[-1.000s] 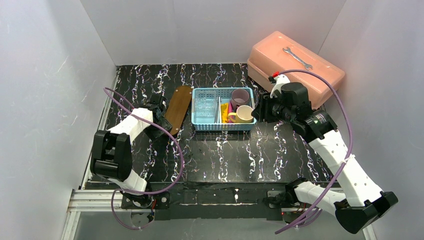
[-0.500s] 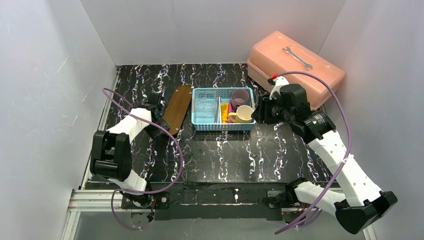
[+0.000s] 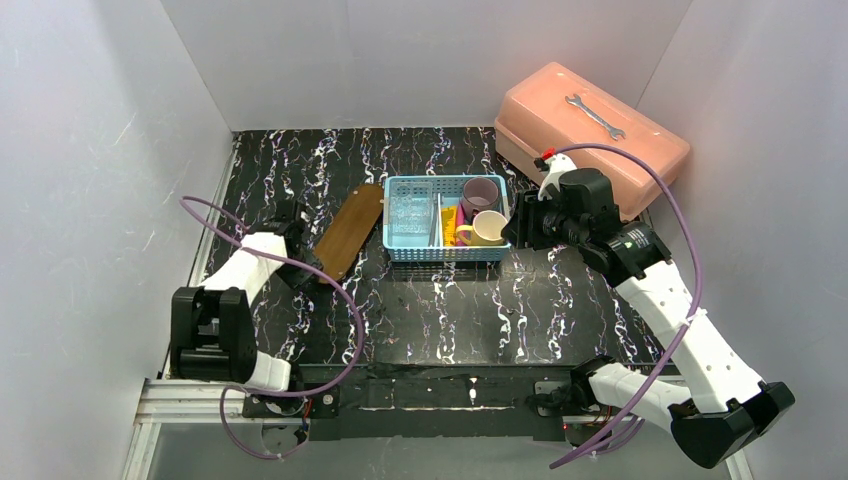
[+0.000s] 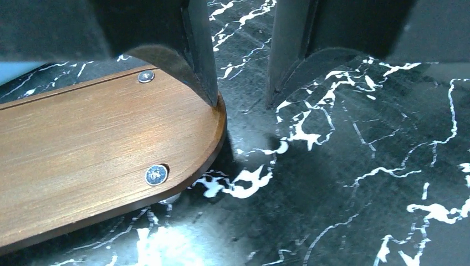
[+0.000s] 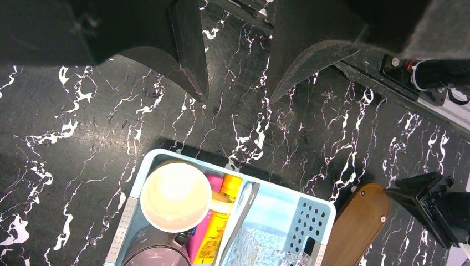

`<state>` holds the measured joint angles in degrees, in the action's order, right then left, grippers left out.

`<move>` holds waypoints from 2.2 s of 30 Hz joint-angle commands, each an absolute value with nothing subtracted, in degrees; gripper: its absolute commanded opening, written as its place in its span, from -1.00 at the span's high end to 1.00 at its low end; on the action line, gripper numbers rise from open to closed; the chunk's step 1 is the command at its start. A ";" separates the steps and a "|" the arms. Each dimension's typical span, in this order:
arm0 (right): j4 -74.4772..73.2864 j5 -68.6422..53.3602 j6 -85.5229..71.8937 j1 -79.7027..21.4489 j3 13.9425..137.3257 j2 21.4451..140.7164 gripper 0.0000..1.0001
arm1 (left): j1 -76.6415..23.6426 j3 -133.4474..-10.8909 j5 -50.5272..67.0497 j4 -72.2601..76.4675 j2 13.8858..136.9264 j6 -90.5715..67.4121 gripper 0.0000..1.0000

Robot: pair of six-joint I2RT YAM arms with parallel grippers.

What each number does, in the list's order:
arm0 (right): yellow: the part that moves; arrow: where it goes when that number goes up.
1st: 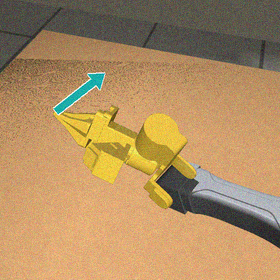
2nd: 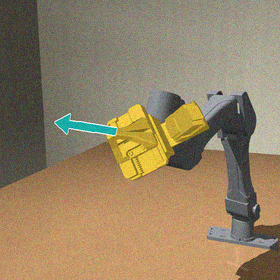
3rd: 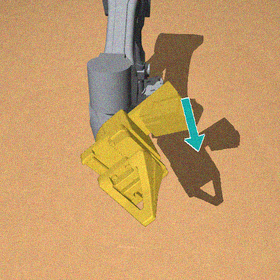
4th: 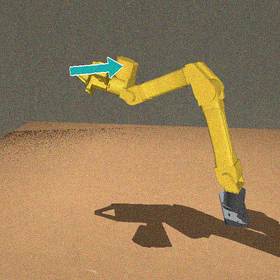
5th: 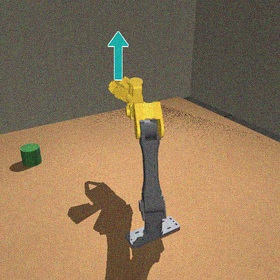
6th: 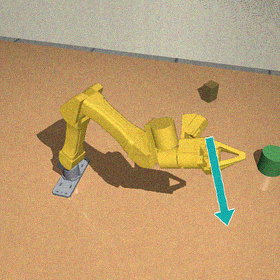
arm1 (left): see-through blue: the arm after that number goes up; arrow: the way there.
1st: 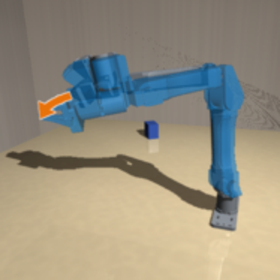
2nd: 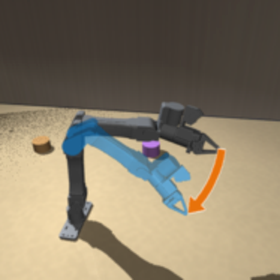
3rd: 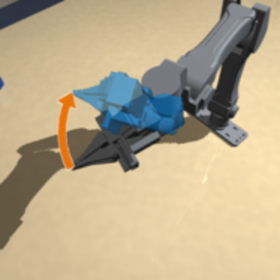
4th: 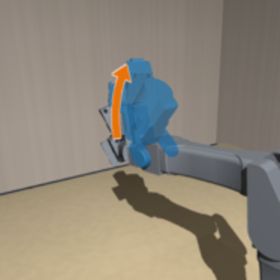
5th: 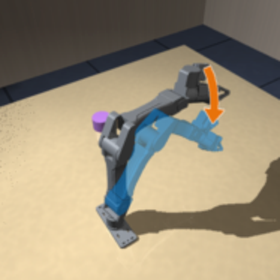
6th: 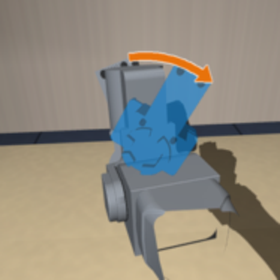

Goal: Prepare toiletry sets of a toothbrush and toothpaste on the tray

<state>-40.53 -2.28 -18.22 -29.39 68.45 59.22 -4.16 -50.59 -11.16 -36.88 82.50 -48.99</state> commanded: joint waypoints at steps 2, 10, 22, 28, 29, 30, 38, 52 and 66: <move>-38.05 -3.86 -18.80 -29.79 67.79 58.44 -0.01 | -1.46 -47.86 -13.04 -42.60 77.22 -47.13 0.29; -37.29 -4.88 -19.17 -29.97 66.77 57.85 -0.01 | 6.39 -45.31 -10.05 -44.22 74.08 -45.09 0.28; -37.62 -5.37 -18.98 -30.06 65.67 56.14 -0.01 | 9.69 -45.09 -0.13 -41.95 69.15 -44.61 0.35; -37.43 -5.74 -19.05 -30.12 65.13 55.89 -0.01 | 9.64 -45.92 8.06 -40.01 69.00 -45.55 0.33; -37.34 -5.87 -19.07 -30.14 65.05 55.94 -0.01 | 9.66 -46.01 9.33 -39.34 69.46 -45.78 0.33; -37.35 -5.96 -19.01 -30.15 65.04 55.90 -0.01 | 9.63 -46.24 10.80 -38.89 70.01 -46.04 0.33; -37.53 -5.77 -18.70 -30.16 64.28 55.56 -0.01 | 6.85 -50.17 12.87 -36.67 75.76 -47.61 0.35; -38.41 -5.10 -17.67 -30.15 64.70 55.80 -0.02 | 4.33 -51.83 8.55 -35.51 82.02 -48.56 0.38; -37.97 -5.43 -17.94 -30.15 63.82 55.68 -0.02 | 4.32 -50.54 4.87 -37.68 83.99 -46.69 0.38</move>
<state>-39.27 -4.91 -18.61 -29.76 63.92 56.58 4.51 -51.05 7.09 -35.11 83.35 -47.86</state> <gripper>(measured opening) 0.512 0.311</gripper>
